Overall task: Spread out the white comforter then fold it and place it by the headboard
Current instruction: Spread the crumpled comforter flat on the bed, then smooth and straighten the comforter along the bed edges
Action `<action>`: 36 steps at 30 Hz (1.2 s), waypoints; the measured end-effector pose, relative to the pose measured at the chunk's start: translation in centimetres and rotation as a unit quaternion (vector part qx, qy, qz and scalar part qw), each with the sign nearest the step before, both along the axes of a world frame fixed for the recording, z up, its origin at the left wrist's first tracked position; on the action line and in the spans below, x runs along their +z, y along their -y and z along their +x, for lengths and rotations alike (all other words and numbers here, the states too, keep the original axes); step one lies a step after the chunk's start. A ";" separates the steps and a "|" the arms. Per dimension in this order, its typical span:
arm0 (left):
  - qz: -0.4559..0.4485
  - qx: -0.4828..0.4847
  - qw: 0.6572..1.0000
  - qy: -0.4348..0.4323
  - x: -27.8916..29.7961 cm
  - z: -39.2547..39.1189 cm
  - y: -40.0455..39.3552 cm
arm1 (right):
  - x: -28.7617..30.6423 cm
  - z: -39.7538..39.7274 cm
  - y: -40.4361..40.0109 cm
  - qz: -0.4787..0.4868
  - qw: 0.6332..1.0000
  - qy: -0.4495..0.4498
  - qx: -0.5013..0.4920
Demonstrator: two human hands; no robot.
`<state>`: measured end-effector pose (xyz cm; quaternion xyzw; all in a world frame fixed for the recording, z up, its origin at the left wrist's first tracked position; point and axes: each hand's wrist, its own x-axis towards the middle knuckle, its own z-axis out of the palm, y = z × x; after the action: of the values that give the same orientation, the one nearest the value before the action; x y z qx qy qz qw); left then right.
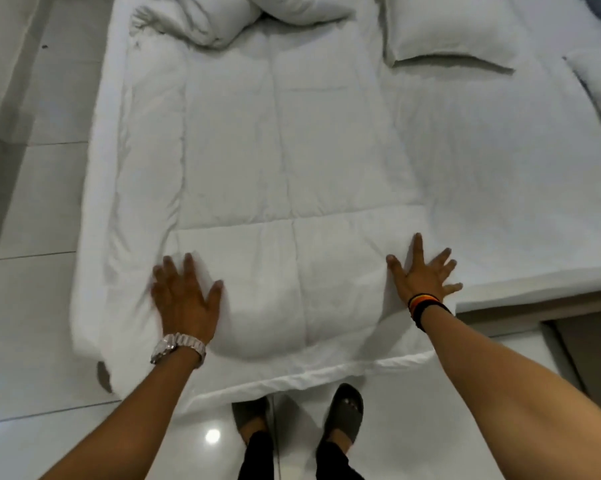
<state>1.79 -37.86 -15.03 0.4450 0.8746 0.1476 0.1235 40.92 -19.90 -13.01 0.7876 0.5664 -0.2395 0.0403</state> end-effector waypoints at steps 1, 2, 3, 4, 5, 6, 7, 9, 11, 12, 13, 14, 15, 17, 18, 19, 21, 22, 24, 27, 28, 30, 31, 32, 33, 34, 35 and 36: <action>-0.003 -0.047 0.999 -0.005 -0.2 2.0 -0.9 | -0.3 0.5 -0.8 -0.014 1.000 0.002 -0.005; -0.009 -0.093 0.996 -0.014 -0.3 3.9 -1.6 | -0.6 0.6 -1.5 -0.025 1.000 0.004 -0.003; -0.017 -0.135 0.990 -0.024 -0.5 6.0 -2.3 | -0.8 0.9 -2.1 -0.029 1.000 -0.002 0.001; -0.029 -0.170 0.984 -0.031 -0.7 8.0 -3.0 | -0.9 1.1 -2.5 -0.016 0.999 -0.027 0.010; -0.041 -0.199 0.978 -0.035 -0.8 9.9 -3.6 | -0.7 1.4 -2.7 0.010 0.997 -0.070 0.024; -0.052 -0.223 0.973 -0.034 -1.0 11.8 -4.1 | -0.4 2.0 -2.6 0.041 0.992 -0.112 0.040; -0.061 -0.240 0.968 -0.032 -1.1 13.4 -4.5 | -0.2 2.7 -2.4 0.074 0.986 -0.138 0.062; -0.078 -0.260 0.962 -0.033 -1.4 15.9 -5.1 | 0.0 5.3 -2.1 0.121 0.980 -0.138 0.082; -0.086 -0.274 0.958 -0.019 -1.1 16.6 -5.1 | -0.3 7.5 -1.8 0.095 0.986 -0.115 0.071; -0.083 -0.279 0.956 -0.014 -0.8 16.2 -4.9 | -0.5 8.0 -1.6 0.073 0.991 -0.098 0.062; -0.078 -0.267 0.960 -0.011 -0.4 15.2 -4.7 | -0.7 7.9 -1.6 0.061 0.993 -0.085 0.051; -0.072 -0.236 0.969 -0.001 0.0 13.6 -4.5 | -0.6 7.1 -1.6 0.055 0.995 -0.072 0.035; -0.063 -0.184 0.981 0.013 0.6 11.3 -4.1 | -0.4 5.6 -1.2 0.059 0.996 -0.058 0.016; -0.049 -0.048 0.997 0.022 1.7 5.7 -3.1 | 0.4 1.6 0.3 0.101 0.994 -0.037 0.014; -0.052 0.023 0.998 0.023 2.2 2.3 -2.3 | 0.8 -1.3 1.2 0.121 0.991 -0.041 0.042; -0.065 0.076 0.995 0.021 2.5 -1.1 -1.7 | 1.1 -4.5 2.2 0.130 0.987 -0.051 0.081; -0.100 0.120 0.987 0.027 2.7 -7.4 -1.0 | 1.5 -12.0 3.8 0.127 0.975 -0.066 0.171; -0.103 0.124 0.986 0.049 2.8 -9.5 -1.2 | 1.6 -15.7 4.4 0.121 0.967 -0.072 0.210; -0.065 0.125 0.982 0.129 2.5 -13.0 -2.7 | 1.2 -23.4 5.5 0.110 0.954 -0.080 0.266; -0.009 0.155 0.953 0.259 2.2 -15.9 -7.3 | -0.3 -31.8 6.6 0.084 0.949 -0.064 0.296; -0.009 0.174 0.942 0.287 2.2 -16.6 -8.8 | -0.9 -33.7 6.7 0.078 0.950 -0.049 0.298; -0.032 0.196 0.931 0.307 2.2 -18.1 -11.0 | -1.9 -36.2 7.3 0.053 0.956 -0.020 0.288; -0.054 0.194 0.926 0.318 2.3 -19.0 -11.8 | -2.1 -36.8 7.7 0.037 0.959 -0.017 0.279; -0.073 0.185 0.921 0.335 2.4 -19.6 -12.2 | -2.2 -37.0 8.1 0.021 0.961 -0.019 0.275; -0.083 0.172 0.915 0.355 2.6 -20.2 -12.3 | -2.1 -37.1 8.5 0.010 0.963 -0.018 0.270; -0.079 0.162 0.911 0.370 2.8 -20.7 -12.2 | -2.0 -37.1 8.9 0.003 0.964 -0.018 0.265; -0.063 0.158 0.909 0.379 3.1 -21.2 -11.8 | -1.7 -37.3 9.3 0.001 0.965 -0.021 0.261; -0.041 0.163 0.907 0.387 3.4 -21.7 -11.3 | -1.3 -37.6 9.6 0.004 0.966 -0.029 0.255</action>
<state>-19.96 -26.61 -11.59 0.1991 0.8235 0.2907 0.4446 3.32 -29.53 -14.33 0.6096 0.7506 -0.2419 0.0807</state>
